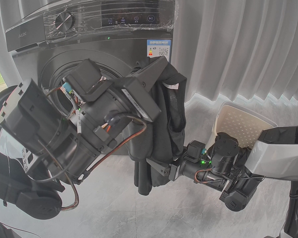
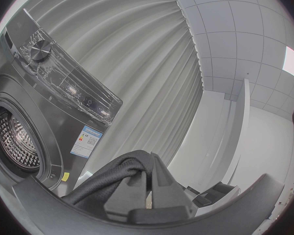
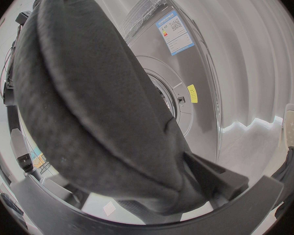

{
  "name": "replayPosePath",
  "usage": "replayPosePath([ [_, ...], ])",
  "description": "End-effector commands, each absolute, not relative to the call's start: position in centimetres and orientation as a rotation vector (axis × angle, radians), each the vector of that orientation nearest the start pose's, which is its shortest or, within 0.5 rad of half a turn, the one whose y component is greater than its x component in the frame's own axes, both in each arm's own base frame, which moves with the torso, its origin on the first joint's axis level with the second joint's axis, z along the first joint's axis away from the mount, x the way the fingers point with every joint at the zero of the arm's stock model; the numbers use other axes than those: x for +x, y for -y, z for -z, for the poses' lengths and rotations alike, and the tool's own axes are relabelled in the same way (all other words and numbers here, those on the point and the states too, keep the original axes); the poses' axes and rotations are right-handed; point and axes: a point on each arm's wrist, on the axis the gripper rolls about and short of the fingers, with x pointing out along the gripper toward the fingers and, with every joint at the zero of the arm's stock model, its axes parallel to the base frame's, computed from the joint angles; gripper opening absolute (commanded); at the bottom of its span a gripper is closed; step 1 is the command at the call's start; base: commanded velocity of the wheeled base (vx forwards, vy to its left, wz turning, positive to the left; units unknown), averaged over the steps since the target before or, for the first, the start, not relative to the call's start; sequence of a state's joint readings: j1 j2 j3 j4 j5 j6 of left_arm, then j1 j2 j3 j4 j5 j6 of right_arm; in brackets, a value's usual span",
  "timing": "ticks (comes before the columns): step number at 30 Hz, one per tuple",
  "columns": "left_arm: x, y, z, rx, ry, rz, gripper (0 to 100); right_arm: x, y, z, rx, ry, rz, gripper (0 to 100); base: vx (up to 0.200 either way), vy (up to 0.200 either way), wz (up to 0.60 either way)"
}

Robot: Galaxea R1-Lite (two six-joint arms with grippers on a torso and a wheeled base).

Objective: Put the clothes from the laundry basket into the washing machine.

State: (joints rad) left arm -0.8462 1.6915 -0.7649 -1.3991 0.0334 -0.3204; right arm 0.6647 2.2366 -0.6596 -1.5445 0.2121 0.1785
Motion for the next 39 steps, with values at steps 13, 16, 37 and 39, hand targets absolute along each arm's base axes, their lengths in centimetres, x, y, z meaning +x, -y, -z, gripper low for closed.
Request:
replayPosePath([
  [13, 20.7, 20.9, -24.8, -0.495, 0.313, 0.81, 0, 25.8, -22.4, -6.9, 0.153, -0.119, -0.911, 0, 0.0, 0.0, 0.0],
  [16, 21.9, 20.7, -23.9, -0.478, 0.29, 0.773, 0, 24.3, -21.9, -7.9, 0.151, -0.117, -0.935, 0, 0.0, 0.0, 0.0],
  [37, 26.5, 21.6, -14.8, -0.391, 0.12, 0.671, 0, 19.8, -19.7, -12.1, 0.165, -0.043, -1.029, 0, 0.0, 0.0, 0.0],
  [39, 26.5, 21.7, -14.4, -0.387, 0.109, 0.671, 0, 19.9, -19.8, -12.1, 0.165, -0.042, -1.029, 0, 0.0, 0.0, 0.0],
])
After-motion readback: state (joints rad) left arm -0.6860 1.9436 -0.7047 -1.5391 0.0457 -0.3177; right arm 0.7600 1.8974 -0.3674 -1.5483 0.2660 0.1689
